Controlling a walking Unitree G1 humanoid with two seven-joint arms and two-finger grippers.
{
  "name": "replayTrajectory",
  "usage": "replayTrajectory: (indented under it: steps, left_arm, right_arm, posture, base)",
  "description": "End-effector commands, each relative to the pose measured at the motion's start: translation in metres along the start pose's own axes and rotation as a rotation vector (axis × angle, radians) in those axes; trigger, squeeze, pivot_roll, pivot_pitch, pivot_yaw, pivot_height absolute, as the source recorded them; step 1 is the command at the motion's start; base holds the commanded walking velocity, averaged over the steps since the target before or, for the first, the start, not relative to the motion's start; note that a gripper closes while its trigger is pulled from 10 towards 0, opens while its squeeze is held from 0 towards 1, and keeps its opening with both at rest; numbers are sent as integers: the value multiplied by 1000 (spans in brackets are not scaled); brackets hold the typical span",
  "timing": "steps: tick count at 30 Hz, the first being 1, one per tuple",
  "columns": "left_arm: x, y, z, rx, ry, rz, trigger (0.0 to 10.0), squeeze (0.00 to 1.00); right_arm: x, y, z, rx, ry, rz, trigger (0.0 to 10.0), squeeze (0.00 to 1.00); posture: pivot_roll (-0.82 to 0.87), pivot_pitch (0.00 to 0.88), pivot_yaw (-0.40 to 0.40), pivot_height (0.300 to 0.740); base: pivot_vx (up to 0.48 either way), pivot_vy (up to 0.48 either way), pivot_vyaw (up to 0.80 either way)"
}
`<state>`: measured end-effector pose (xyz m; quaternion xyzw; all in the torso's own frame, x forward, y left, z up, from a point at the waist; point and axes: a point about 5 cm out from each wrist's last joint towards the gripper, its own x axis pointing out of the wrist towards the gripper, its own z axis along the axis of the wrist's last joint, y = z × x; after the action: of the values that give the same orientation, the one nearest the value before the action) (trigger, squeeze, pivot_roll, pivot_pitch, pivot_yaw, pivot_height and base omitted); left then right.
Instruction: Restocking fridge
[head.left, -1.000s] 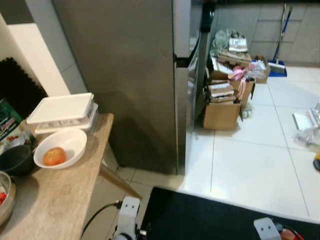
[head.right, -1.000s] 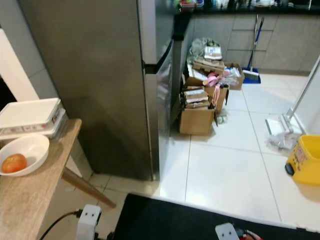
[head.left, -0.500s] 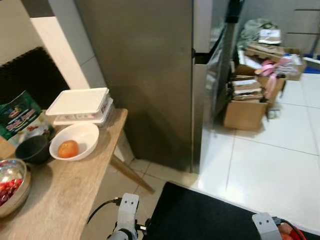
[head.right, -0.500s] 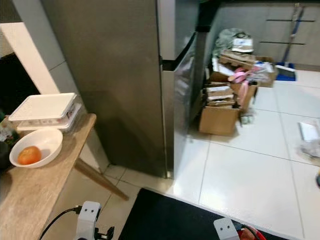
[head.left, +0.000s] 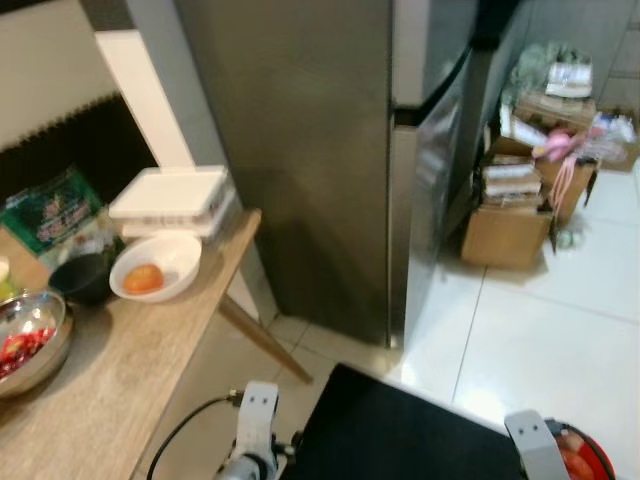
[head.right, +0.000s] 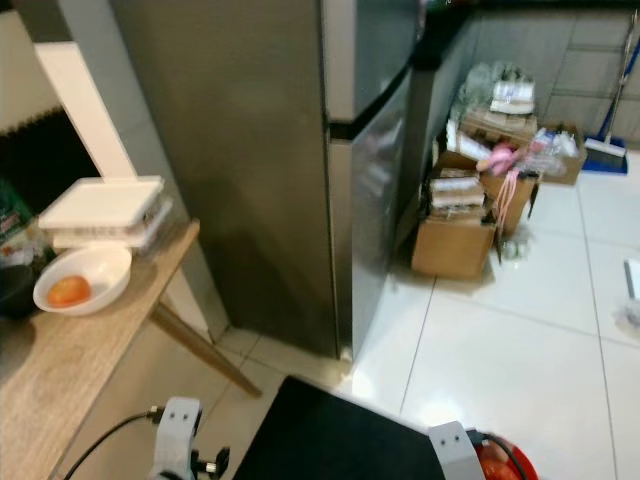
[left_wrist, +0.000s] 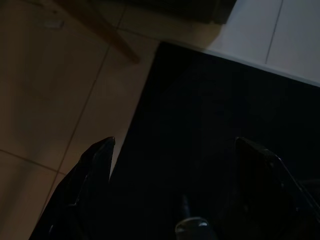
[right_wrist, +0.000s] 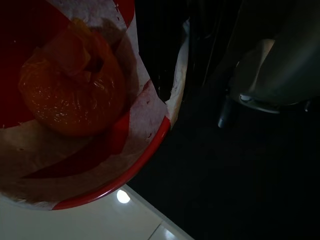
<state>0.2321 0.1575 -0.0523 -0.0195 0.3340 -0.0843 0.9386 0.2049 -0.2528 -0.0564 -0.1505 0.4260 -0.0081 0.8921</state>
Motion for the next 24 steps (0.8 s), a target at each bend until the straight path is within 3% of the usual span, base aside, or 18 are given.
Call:
replayTrajectory:
  steps: [1, 6, 15, 24]
  left_arm:
    - [-1, 1, -2, 1, 9, -1, 10000, 0]
    - [0, 0, 1, 16, 0, -14, 10000, 0]
    - [0, 0, 1, 24, 9, -5, 10000, 0]
    - [5, -7, 13, 6, -34, -29, 10000, 0]
  right_arm:
    - [1, 1, 5, 1, -18, 0, 10000, 0]
    - [1, 1, 8, -4, -27, 4, 10000, 0]
    - [1, 2, 11, -22, -32, 11, 10000, 0]
    - [2, 2, 13, -24, -38, 14, 10000, 0]
  posture:
    - [-109, 95, 83, 740]
    - [-107, 96, 81, 740]
    - [-101, 93, 70, 740]
    - [-106, 90, 65, 740]
  base:
    - [0, 0, 0]
    - [0, 0, 0]
    - [0, -397, 0]
    - [0, 0, 0]
